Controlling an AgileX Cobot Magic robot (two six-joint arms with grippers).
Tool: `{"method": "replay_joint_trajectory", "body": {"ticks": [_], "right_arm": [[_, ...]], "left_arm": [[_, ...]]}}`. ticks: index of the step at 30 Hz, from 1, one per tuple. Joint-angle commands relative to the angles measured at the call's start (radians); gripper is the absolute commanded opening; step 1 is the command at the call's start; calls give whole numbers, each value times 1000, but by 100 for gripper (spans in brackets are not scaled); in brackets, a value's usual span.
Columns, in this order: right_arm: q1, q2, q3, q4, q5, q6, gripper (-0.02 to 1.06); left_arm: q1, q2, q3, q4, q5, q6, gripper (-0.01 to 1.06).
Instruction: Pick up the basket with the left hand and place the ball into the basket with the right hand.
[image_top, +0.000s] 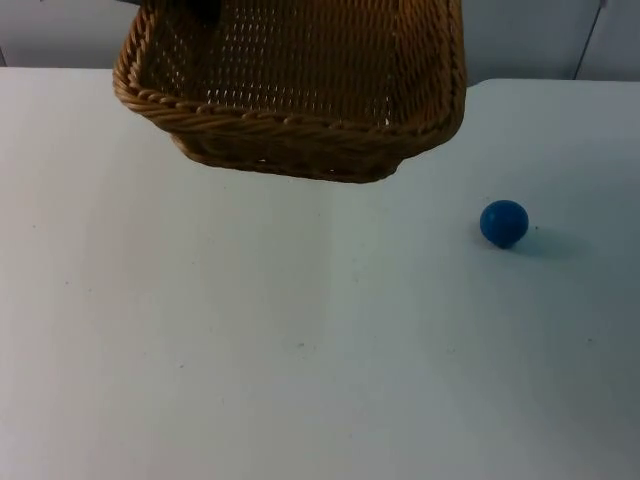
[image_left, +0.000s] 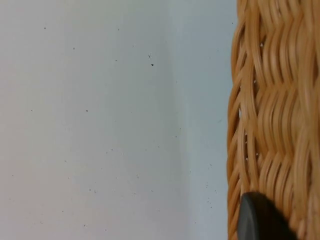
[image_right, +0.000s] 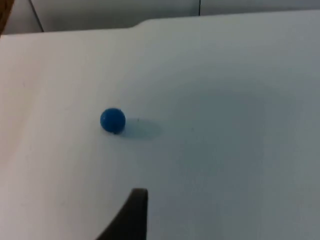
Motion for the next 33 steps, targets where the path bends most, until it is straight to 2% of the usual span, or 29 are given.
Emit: {"method": "replay_joint_trajectory", "body": {"ticks": [1, 4, 5, 9, 10, 12, 17, 20, 24, 33], "right_arm": [[10, 86, -25, -17, -67, 8, 104], [15, 303, -52, -12, -177, 4, 104], [15, 303, -52, -12, -177, 4, 104], [17, 555, -90, -4, -333, -4, 104], [17, 555, -90, -4, -333, -4, 104], [50, 675, -116, 9, -405, -15, 104], [172, 937, -211, -16, -514, 8, 104], [201, 1040, -262, -16, -530, 17, 104], [226, 1308, -421, -12, -533, 27, 104], [284, 1577, -592, -14, -521, 21, 104]], "left_arm": [[-3, -17, -3, -14, -26, 0, 0], [-3, -15, -3, -6, -24, 0, 0], [-3, -15, -3, -6, -24, 0, 0], [-3, -15, -3, -4, -28, 0, 0], [-3, -15, -3, -4, -28, 0, 0], [-3, -13, -3, 4, -33, 0, 0], [-3, -3, -3, 6, -44, 0, 0], [-3, -1, -3, 12, -44, 0, 0], [-3, 1, -3, 17, -46, 0, 0], [-3, 1, -3, 32, -46, 0, 0]]}}
